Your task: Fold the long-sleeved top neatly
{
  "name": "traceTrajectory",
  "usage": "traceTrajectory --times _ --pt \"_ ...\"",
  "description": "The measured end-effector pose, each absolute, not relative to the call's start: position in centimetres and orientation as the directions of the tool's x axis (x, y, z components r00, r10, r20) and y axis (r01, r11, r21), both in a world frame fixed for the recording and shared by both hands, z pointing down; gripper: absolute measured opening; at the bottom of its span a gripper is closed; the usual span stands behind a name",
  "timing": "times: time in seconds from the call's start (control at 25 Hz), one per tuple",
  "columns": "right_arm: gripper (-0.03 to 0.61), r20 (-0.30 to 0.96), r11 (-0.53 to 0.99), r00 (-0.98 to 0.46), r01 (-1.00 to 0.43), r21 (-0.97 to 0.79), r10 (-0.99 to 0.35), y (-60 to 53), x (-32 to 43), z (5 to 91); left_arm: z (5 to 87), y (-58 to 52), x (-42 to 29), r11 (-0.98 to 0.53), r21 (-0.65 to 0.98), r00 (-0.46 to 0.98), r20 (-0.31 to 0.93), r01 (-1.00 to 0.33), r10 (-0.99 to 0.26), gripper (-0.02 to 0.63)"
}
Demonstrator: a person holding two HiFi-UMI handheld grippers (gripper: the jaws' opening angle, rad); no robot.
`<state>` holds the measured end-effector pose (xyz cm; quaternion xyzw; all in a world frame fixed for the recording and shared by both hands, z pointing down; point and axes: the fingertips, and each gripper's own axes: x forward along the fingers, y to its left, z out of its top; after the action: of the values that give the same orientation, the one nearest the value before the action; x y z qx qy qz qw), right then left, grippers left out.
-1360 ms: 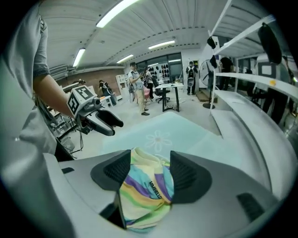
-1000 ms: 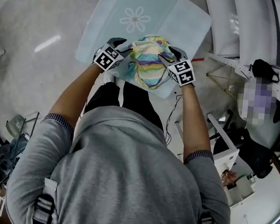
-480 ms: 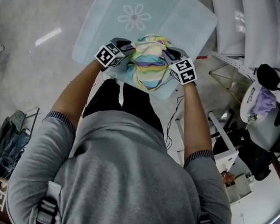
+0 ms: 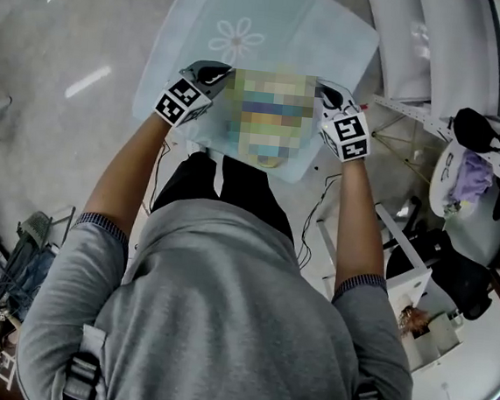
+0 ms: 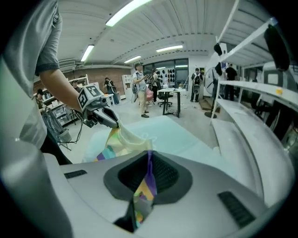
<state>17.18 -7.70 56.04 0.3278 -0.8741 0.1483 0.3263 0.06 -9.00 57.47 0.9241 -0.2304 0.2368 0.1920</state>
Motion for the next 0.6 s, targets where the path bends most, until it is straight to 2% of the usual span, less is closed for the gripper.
traceTrajectory --times 0.24,0.6 --pt "0.035 0.562 0.707 -0.562 -0.704 0.060 -0.607 -8.7 17.1 47.7 47.6 -11.6 -0.2 -0.870 0.089 0.816 0.403 -0.485 -0.414 0.034" --pt "0.035 0.416 0.640 -0.521 -0.734 0.226 -0.745 -7.9 16.9 35.8 34.3 -12.0 -0.3 -0.884 -0.095 0.851 0.241 -0.458 -0.467 0.034"
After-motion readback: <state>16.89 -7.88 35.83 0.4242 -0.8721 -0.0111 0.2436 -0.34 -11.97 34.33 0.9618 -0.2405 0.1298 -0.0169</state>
